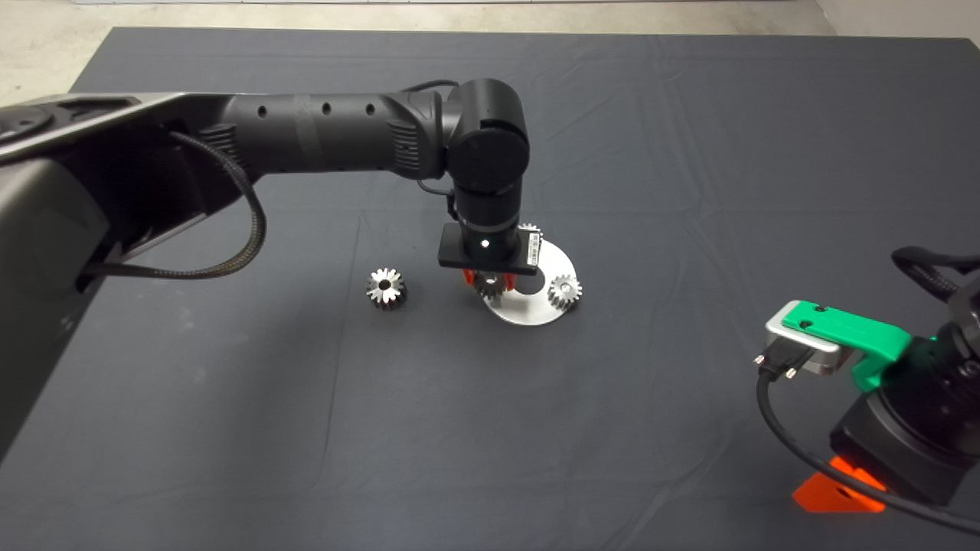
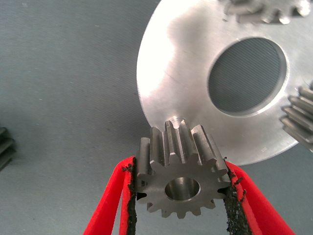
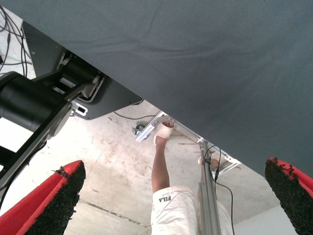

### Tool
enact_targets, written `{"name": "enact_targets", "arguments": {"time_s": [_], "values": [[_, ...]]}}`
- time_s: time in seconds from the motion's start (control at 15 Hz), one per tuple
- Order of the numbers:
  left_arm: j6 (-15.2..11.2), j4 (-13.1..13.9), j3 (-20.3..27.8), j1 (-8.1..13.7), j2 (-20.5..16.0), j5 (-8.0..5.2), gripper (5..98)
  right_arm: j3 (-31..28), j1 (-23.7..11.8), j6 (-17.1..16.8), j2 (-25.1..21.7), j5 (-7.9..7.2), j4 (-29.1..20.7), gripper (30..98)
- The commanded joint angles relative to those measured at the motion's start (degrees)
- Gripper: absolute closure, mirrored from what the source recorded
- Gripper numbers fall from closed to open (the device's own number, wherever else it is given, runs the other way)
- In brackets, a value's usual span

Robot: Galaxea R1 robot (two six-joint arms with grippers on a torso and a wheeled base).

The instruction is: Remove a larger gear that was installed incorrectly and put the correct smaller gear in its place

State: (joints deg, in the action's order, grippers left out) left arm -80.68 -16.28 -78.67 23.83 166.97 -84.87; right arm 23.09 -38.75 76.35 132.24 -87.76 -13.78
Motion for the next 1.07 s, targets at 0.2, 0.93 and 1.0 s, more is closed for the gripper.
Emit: {"name": "enact_targets", "arguments": {"time_s": [0.2, 0.93, 1.0], "values": [[0.3, 0.4, 0.0, 1.2, 0.9, 0.02, 68.3, -0.2, -1.6, 0.3, 0.2, -5.05, -1.5, 31.6], [0.5, 0.2, -0.2, 0.1, 1.0, -0.21, 68.3, -0.2, -1.6, 0.3, 0.2, -4.96, -1.5, 31.6], [0.6, 0.2, -0.2, 0.0, 1.0, -0.21, 68.3, -0.2, -1.6, 0.3, 0.2, -4.96, -1.5, 31.6]]}}
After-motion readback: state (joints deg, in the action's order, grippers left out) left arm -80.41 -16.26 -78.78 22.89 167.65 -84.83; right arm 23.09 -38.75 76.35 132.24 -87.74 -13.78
